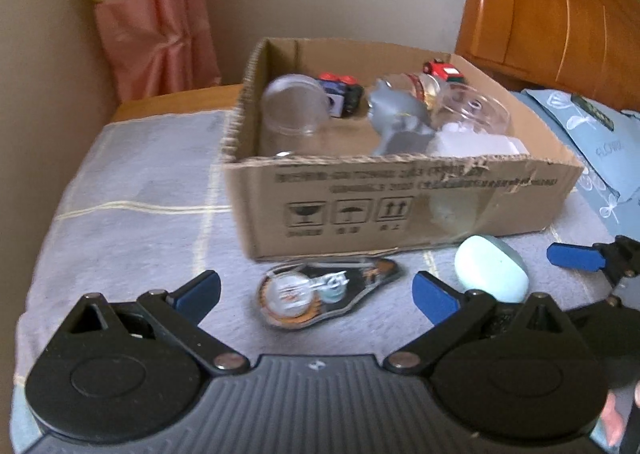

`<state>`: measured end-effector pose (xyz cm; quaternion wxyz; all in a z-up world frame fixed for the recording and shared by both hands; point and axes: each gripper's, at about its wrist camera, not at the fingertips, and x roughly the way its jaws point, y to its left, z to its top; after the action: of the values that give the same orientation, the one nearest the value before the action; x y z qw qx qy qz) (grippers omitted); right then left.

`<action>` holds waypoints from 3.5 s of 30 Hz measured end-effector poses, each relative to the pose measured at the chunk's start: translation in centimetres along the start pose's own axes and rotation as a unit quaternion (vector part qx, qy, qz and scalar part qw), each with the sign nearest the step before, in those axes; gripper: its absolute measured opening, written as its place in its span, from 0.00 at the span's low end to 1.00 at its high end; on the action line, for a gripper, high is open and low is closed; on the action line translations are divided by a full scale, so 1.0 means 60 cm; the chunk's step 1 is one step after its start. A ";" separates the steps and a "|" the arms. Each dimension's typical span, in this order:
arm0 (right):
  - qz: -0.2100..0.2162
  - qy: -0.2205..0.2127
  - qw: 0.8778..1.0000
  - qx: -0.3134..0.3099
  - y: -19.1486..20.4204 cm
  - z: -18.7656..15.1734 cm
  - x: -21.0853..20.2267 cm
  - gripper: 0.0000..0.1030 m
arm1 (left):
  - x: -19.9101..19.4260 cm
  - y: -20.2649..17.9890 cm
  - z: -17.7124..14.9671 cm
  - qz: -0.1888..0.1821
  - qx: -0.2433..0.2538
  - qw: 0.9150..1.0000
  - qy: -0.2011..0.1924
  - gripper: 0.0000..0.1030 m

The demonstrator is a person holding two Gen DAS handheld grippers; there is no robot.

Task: Organize rigid objects
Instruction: 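Move left tool to the correction-tape dispenser while right tool approaches the light blue egg case, then grasp the tape dispenser with left tool while right tool grips the light blue egg case, then carry the tape dispenser into the box and open left tool while right tool drops the egg there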

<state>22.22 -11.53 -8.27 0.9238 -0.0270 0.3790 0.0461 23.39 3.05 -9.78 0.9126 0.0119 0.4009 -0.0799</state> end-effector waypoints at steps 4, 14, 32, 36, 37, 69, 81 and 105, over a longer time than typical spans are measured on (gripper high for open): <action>0.000 -0.011 1.000 -0.001 0.002 -0.003 0.004 1.00 | 0.026 -0.008 0.002 0.019 0.001 1.000 -0.002 0.99; 0.013 -0.017 1.000 -0.014 -0.005 -0.003 -0.004 1.00 | 0.023 0.021 -0.025 0.032 -0.003 0.999 0.001 0.99; 0.107 -0.009 0.989 -0.102 0.025 0.013 0.003 0.95 | 0.008 0.054 -0.040 0.034 -0.012 0.999 -0.006 0.99; 0.113 -0.014 0.988 -0.105 0.023 0.014 0.000 0.87 | 0.011 0.048 -0.039 0.045 -0.023 0.999 -0.008 0.99; 0.114 -0.014 0.988 -0.106 0.021 0.015 -0.001 0.85 | 0.012 0.047 -0.038 0.047 -0.025 0.999 -0.008 0.99; 0.145 -0.025 0.971 -0.190 0.007 0.046 -0.111 0.56 | -0.081 0.044 0.010 -0.047 0.094 0.994 0.009 0.87; 0.170 -0.083 0.958 -0.214 0.030 0.152 -0.149 0.56 | -0.122 0.053 0.157 -0.089 0.120 0.988 -0.030 0.87; 0.163 -0.074 0.969 -0.171 0.035 0.202 -0.076 0.86 | 0.083 0.027 0.311 -0.078 0.104 0.992 -0.001 0.90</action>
<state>27.24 -8.68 3.53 0.9112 -0.1187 0.2949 0.2621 40.59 2.35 -0.86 0.8979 0.0751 0.3889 -0.1920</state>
